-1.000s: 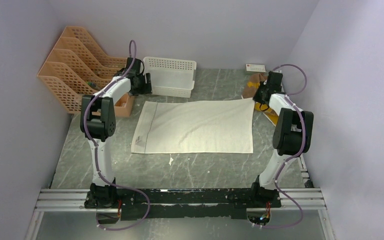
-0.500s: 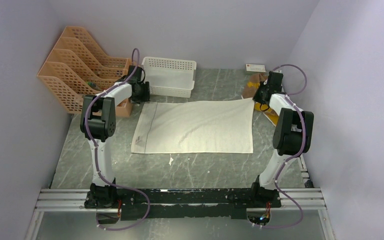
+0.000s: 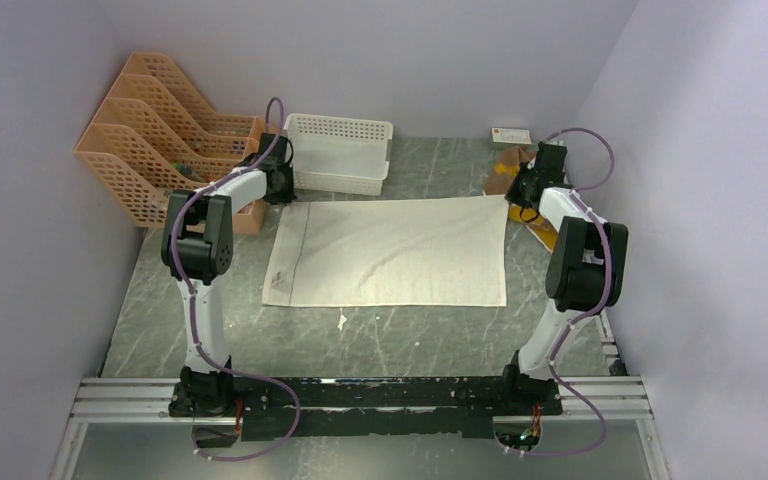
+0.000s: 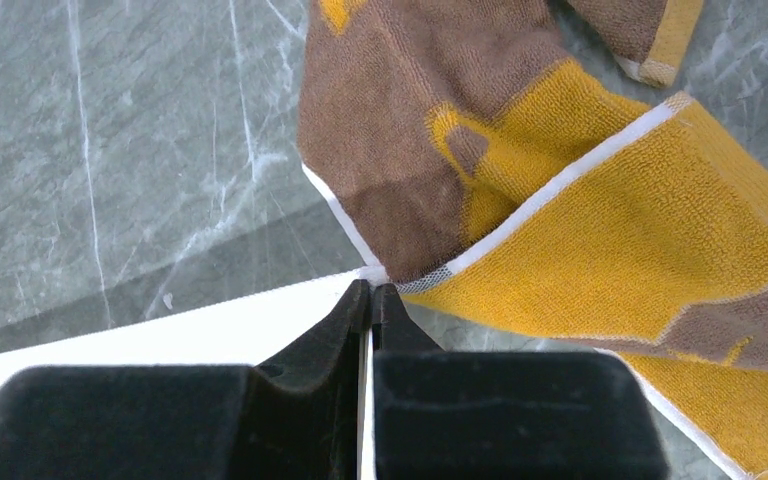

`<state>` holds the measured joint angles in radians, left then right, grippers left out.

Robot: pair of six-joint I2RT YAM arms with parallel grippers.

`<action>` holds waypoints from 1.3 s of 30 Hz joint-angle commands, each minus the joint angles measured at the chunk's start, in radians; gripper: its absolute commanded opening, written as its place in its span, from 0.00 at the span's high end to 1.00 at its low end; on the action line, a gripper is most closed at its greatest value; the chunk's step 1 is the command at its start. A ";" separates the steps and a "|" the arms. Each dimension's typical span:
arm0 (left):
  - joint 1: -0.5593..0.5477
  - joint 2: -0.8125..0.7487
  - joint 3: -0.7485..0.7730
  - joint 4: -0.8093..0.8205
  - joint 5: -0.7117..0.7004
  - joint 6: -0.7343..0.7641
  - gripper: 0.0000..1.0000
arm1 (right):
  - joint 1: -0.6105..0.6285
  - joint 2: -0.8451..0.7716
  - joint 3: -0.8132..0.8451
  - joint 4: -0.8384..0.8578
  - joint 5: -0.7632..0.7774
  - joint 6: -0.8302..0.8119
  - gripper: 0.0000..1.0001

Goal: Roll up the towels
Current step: Fold the towel at the center of the board.

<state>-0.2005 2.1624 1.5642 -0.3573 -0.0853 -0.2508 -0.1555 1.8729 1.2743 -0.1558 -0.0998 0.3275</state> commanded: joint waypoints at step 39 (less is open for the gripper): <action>0.006 -0.475 -0.511 0.465 0.082 0.016 0.93 | -0.010 -0.349 -0.348 0.212 -0.052 0.113 1.00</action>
<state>-0.1860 1.7508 1.1790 -0.0269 -0.0429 -0.1722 -0.1562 1.6211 1.0718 -0.0822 -0.1207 0.3534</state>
